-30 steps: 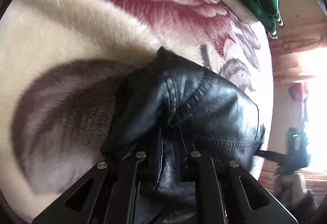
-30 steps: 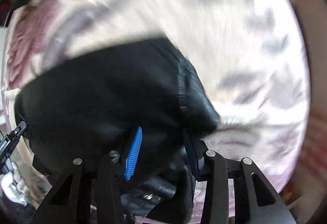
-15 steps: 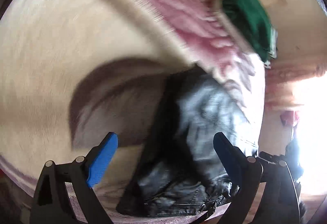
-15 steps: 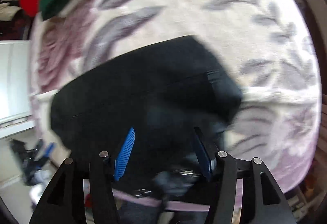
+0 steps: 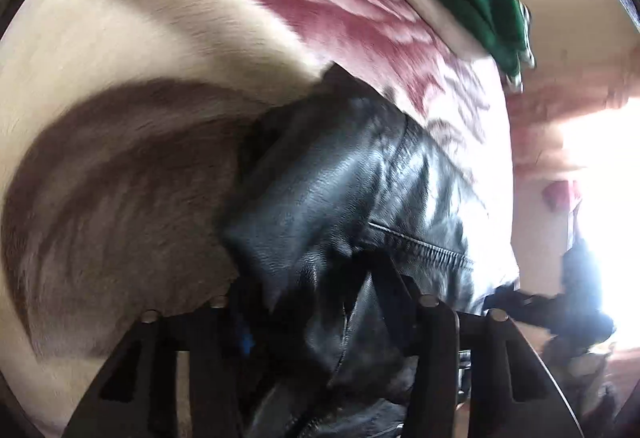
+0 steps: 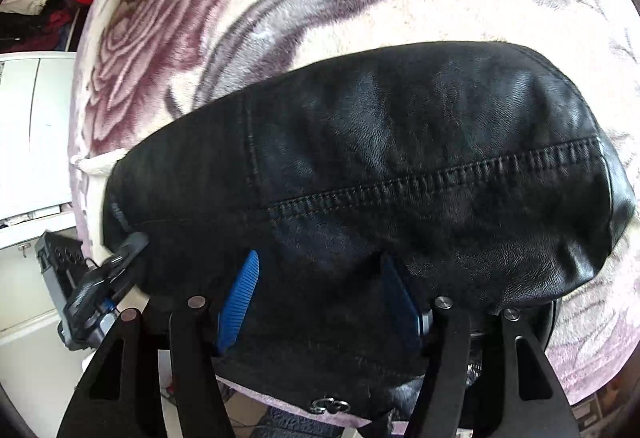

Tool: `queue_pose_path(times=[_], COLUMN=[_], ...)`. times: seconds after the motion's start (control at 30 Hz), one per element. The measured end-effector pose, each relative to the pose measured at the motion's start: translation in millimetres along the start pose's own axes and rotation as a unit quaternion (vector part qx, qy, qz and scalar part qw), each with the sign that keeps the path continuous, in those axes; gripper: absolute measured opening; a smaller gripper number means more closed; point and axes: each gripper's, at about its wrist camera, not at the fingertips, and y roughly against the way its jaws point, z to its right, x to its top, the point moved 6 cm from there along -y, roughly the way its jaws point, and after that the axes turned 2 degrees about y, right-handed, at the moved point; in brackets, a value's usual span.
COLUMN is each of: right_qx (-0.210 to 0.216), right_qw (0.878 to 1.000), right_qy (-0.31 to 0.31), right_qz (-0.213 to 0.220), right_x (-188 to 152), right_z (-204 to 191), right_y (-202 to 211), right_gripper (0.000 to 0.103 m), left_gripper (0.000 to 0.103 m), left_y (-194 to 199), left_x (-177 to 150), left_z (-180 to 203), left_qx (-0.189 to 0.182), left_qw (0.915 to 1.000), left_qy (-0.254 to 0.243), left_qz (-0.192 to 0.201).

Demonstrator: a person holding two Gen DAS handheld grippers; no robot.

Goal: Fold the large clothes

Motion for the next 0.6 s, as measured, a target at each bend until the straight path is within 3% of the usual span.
queue_pose_path(times=[0.07,0.17,0.2,0.3,0.43,0.5,0.6], right_qx=[0.013,-0.010,-0.024,-0.035,-0.035,-0.014,0.065], right_qw=[1.000,0.999,0.999,0.999,0.999,0.999,0.997], right_qy=[0.004,0.025,0.026,0.007,0.002,-0.008,-0.018], right_qz=[0.006,-0.018,-0.017,-0.024,-0.034,-0.035,-0.042], right_x=[-3,-4,-4,3,8,8,0], right_z=[-5,-2,4,11,12,15,25], right_y=[3,-15,-19,-46,-51,-49,-28], right_gripper=[0.062,0.036,0.033,0.033,0.033,0.037,0.043], left_gripper=[0.025,0.014,0.014,0.012,0.012,0.012,0.012], left_y=[-1,18,27,48,61,54,23], left_x=[2,5,5,3,-5,-15,-37], left_z=[3,15,22,58,122,165,217], left_qx=[0.002,-0.010,-0.016,-0.028,-0.064,-0.082,-0.107], left_qw=[1.0000,0.9998,0.9997,0.9979,0.9916,0.9849,0.9737], left_qy=[0.000,-0.010,-0.015,-0.054,-0.112,-0.152,-0.199], left_qz=[-0.001,0.012,0.014,0.022,0.015,0.000,-0.029])
